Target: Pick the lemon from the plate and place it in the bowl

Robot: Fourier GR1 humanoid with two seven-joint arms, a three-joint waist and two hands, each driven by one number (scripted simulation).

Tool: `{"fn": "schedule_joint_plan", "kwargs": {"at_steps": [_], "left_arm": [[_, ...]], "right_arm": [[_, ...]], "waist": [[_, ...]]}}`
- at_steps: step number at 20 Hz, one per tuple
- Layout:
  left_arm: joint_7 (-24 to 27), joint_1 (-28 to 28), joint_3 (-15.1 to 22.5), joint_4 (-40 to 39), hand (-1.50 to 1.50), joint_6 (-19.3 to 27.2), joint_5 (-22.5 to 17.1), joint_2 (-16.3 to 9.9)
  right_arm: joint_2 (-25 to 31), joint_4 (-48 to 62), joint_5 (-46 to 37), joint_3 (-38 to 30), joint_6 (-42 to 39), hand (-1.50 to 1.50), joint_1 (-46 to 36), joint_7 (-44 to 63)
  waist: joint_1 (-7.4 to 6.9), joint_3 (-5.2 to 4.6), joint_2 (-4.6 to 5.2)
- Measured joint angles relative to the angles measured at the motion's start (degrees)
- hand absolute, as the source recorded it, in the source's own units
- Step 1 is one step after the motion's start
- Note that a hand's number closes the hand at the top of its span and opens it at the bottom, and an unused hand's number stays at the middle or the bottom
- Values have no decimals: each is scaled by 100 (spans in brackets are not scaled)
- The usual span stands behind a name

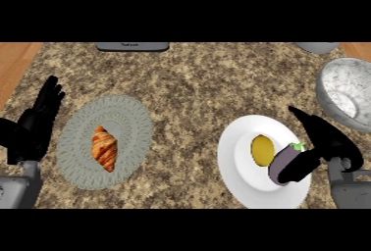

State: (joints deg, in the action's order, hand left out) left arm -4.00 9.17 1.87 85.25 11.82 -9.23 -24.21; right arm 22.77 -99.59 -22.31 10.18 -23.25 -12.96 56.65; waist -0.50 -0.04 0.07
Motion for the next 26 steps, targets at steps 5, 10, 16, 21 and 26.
{"fn": "schedule_joint_plan", "kwargs": {"at_steps": [5, 10, 16, 21, 26], "left_arm": [[-111, -62, -91, 118, 0, -99, 9, 10], [-280, -41, -155, 243, 0, -82, 181, 81], [-298, -54, -334, 253, 0, -266, 297, 193], [-215, -103, -397, 196, 0, -336, 485, 394], [-227, -216, -552, 338, 0, -488, 561, 466]], "right_arm": [[-89, 492, -527, 289, -26, -150, -320, -66], [-190, 463, -1162, 509, 47, -150, -245, -149], [-587, 910, -1572, 493, 155, -150, -113, -342], [-914, 1165, -1803, 459, 185, -150, -50, -401], [-1074, 1435, -2127, 424, 410, -150, 101, -649]], "waist": [[1, 3, -3], [30, 2, -9], [35, 3, -7], [41, 4, -7], [38, 4, -9]]}}
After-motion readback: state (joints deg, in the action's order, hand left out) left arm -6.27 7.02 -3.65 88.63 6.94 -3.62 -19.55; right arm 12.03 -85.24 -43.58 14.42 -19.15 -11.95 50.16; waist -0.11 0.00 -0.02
